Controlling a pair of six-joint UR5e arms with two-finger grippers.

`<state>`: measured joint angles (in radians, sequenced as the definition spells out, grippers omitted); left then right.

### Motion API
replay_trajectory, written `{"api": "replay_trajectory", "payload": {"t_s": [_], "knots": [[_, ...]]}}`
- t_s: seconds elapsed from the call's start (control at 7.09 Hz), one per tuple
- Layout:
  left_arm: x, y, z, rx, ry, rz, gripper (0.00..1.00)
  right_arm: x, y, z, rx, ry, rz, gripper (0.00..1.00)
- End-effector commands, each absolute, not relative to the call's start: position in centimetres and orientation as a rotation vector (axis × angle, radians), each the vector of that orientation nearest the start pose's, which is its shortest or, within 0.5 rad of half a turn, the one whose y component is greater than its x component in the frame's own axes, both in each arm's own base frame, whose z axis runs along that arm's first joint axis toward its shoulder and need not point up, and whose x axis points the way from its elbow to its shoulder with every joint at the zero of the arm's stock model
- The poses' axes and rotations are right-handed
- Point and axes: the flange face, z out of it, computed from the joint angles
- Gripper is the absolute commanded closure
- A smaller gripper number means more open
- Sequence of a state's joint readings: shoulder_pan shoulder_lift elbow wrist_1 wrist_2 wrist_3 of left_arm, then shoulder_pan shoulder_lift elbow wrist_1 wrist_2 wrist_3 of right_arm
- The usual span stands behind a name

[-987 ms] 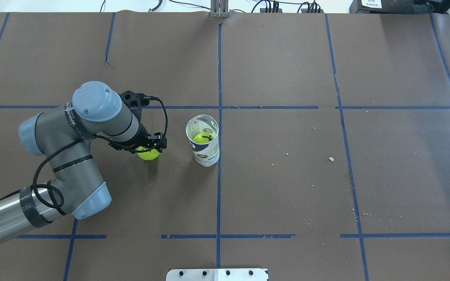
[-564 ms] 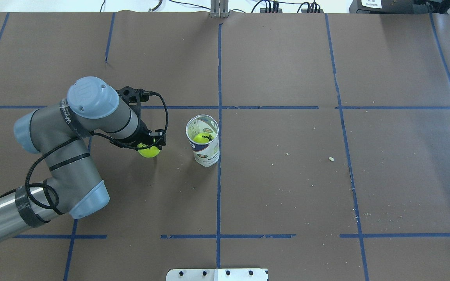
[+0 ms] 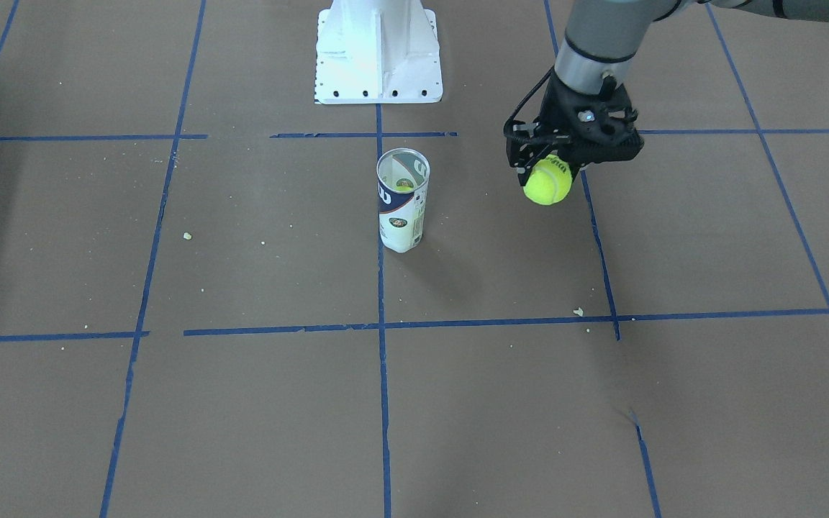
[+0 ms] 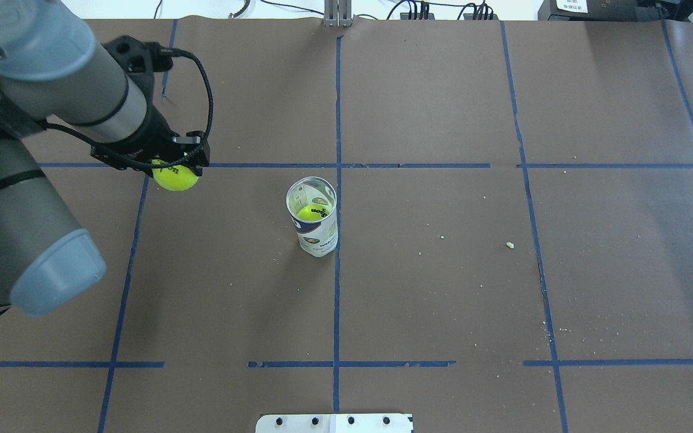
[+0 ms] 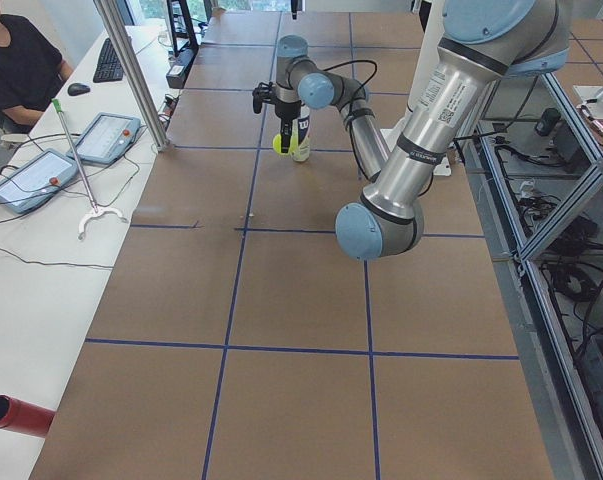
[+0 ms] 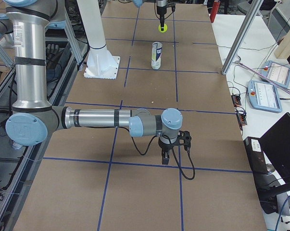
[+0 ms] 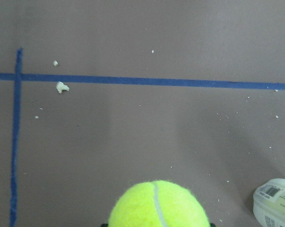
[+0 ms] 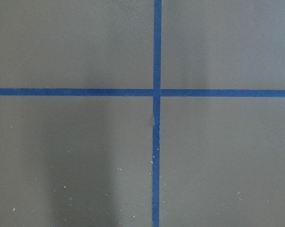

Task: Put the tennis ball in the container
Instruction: 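Lift the tennis ball up and away from the table with the left gripper, then carry the ball over the clear plastic cup with the left gripper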

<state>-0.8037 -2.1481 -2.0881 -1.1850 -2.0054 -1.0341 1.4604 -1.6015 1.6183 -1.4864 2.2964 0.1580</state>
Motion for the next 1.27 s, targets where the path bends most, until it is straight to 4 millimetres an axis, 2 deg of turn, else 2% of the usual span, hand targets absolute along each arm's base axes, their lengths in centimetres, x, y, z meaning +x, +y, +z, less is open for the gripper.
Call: {"api": "replay_trajectory", "payload": {"t_s": [0.0,0.14,0.28,0.42,0.56,0.85,0.99,1.13], "knots": [[26.6,-43.9,11.6,0.085,0.810,-0.111,1.00,1.3,-49.0,64.5,-0.001,-0.731,0.009,0.00],[27.0,-43.9,10.5,0.067,0.835,-0.102,1.00,1.3,-49.0,64.5,-0.001,-0.731,0.009,0.00],[28.3,-44.9,8.3,0.044,0.856,-0.112,1.00,1.3,-49.0,64.5,-0.001,-0.731,0.009,0.00],[30.6,-45.8,5.8,0.002,0.866,-0.158,1.00,1.3,-49.0,64.5,-0.001,-0.731,0.009,0.00],[34.2,-44.4,4.6,-0.039,0.870,-0.136,1.00,1.3,-49.0,64.5,-0.001,-0.731,0.009,0.00],[37.7,-45.4,3.4,-0.057,0.896,-0.156,1.00,1.3,-49.0,64.5,-0.001,-0.731,0.009,0.00],[39.9,-45.9,3.8,-0.058,0.898,-0.143,1.00,1.3,-49.0,64.5,-0.001,-0.731,0.009,0.00],[41.0,-46.8,4.1,-0.056,0.902,-0.141,1.00,1.3,-49.0,64.5,-0.001,-0.731,0.009,0.00]]}}
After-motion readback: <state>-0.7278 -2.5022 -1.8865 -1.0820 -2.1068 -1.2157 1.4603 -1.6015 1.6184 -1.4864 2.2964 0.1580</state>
